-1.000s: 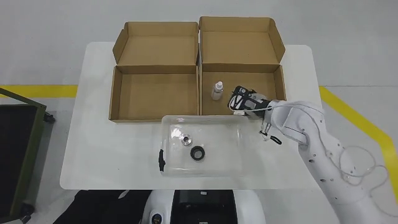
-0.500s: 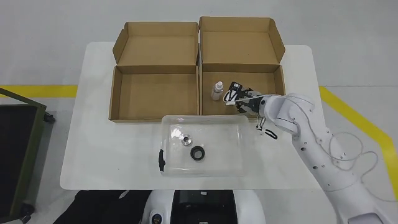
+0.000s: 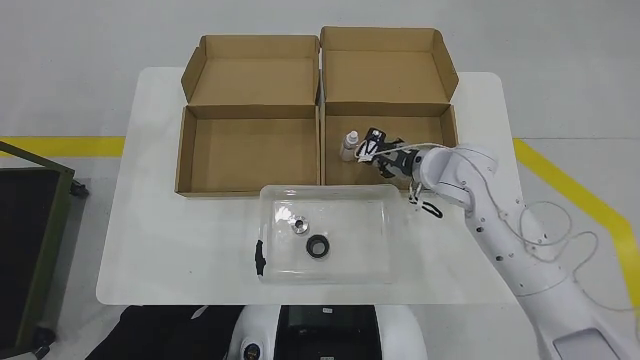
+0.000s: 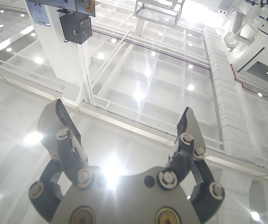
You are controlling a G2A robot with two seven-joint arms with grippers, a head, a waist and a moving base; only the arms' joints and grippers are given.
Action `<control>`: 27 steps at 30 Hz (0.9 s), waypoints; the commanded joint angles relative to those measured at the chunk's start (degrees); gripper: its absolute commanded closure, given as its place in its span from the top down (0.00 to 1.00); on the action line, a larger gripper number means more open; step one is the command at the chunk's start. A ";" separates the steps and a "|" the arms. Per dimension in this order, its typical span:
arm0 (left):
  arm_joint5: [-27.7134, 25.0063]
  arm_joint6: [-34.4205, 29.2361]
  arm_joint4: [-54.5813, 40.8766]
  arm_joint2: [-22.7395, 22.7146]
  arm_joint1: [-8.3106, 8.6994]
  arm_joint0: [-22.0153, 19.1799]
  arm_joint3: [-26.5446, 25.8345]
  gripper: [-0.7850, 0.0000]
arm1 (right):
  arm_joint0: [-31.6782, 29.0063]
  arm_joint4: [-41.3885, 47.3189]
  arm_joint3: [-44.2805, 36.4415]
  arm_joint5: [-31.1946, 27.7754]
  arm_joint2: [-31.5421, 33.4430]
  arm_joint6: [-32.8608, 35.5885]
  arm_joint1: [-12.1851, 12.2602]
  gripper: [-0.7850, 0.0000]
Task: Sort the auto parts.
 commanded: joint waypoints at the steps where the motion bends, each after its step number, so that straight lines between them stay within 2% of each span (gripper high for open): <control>1: 0.00 0.00 0.00 0.00 0.00 0.00 0.00 1.00 | 0.36 -0.05 0.32 0.21 -0.29 -0.17 -0.12 0.42; 7: 0.00 0.00 0.00 0.00 0.00 0.00 0.00 1.00 | 0.44 -0.41 -0.48 1.30 0.00 -1.62 -0.22 0.49; 13: 0.00 0.00 0.00 0.00 0.00 0.00 0.00 1.00 | -1.99 0.71 -4.67 1.56 2.68 -3.58 0.35 0.60; 18: 0.00 0.00 0.00 0.00 0.00 0.00 0.00 1.00 | -6.43 0.64 -11.05 1.76 5.77 -4.43 1.23 0.68; 27: 0.00 0.00 0.00 0.00 0.00 0.00 0.00 1.00 | -16.95 -0.49 -26.06 1.29 11.42 -6.84 2.83 0.73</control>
